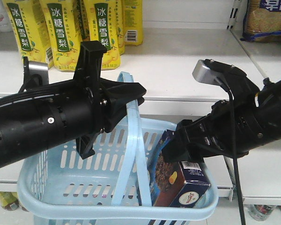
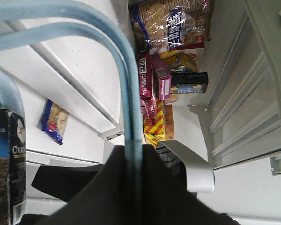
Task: Left arm holds basket, right arm returns cookies
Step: 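Close the right gripper on the Chocofello cookie box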
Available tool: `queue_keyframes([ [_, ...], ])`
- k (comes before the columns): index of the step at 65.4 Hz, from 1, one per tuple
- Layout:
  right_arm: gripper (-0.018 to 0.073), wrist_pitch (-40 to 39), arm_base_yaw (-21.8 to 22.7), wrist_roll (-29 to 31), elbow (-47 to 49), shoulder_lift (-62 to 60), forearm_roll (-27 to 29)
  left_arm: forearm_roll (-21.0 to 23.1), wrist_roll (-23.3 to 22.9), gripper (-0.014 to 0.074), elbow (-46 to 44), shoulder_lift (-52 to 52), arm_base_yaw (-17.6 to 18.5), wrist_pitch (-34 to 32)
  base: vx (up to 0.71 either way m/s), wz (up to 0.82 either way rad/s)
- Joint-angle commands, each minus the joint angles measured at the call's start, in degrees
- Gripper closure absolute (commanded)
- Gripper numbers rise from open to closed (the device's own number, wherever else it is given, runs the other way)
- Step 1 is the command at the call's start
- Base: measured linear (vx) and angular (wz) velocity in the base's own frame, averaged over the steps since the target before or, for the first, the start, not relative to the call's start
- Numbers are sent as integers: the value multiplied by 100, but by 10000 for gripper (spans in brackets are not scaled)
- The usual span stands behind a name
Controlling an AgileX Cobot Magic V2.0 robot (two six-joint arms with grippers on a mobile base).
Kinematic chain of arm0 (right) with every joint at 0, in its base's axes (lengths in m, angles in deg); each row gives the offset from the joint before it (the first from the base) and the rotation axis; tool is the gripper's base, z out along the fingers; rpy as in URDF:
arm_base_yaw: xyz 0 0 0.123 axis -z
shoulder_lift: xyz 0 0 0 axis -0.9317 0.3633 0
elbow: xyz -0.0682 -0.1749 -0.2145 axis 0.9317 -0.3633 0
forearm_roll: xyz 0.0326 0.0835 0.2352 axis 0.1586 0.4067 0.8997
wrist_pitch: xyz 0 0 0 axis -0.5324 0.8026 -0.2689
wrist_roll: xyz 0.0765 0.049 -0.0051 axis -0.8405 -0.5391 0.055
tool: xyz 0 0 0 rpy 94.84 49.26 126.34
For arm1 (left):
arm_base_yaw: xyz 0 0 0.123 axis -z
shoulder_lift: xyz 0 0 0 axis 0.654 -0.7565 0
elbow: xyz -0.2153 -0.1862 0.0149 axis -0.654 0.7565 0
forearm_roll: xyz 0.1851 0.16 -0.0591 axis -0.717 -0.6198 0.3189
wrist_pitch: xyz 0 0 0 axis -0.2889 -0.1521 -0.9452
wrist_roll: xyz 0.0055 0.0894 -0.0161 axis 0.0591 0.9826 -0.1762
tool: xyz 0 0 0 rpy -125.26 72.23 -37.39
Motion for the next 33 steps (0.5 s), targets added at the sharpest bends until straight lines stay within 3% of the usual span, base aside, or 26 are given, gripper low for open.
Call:
queue_keyframes([
  [1, -3, -199, -4, 25, 177, -101, 16, 115, 185, 599, -252, 171, -33, -122, 0, 0],
  [33, -3, -266, -4, 25, 164, 93, 191, 115, 185, 599, -252, 171, -33, -122, 0, 0],
])
